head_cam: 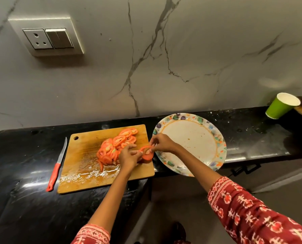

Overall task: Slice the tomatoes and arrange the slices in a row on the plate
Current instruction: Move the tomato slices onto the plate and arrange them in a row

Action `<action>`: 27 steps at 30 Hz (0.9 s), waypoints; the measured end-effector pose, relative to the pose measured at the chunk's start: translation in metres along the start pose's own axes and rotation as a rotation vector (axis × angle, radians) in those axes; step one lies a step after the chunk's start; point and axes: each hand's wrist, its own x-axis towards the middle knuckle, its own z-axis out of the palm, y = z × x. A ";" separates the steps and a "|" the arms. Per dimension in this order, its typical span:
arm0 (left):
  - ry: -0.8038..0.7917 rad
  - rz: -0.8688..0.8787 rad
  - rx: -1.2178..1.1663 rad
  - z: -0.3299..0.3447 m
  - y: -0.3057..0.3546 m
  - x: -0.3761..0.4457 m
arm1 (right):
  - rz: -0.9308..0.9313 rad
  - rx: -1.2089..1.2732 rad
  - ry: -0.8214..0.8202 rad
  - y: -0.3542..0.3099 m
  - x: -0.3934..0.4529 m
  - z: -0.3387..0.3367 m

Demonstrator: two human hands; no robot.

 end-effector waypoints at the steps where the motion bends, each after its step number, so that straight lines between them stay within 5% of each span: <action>1: -0.022 0.037 -0.013 -0.004 0.005 -0.002 | -0.005 0.112 -0.015 0.001 -0.005 -0.006; 8: -0.136 0.241 0.004 0.028 0.033 0.001 | 0.039 0.531 0.089 0.021 -0.043 -0.047; 19: -0.230 0.390 0.232 0.164 0.026 -0.009 | 0.463 0.484 0.639 0.154 -0.110 -0.130; 27: -0.324 0.459 0.400 0.230 0.017 -0.034 | 0.441 0.353 0.708 0.196 -0.112 -0.136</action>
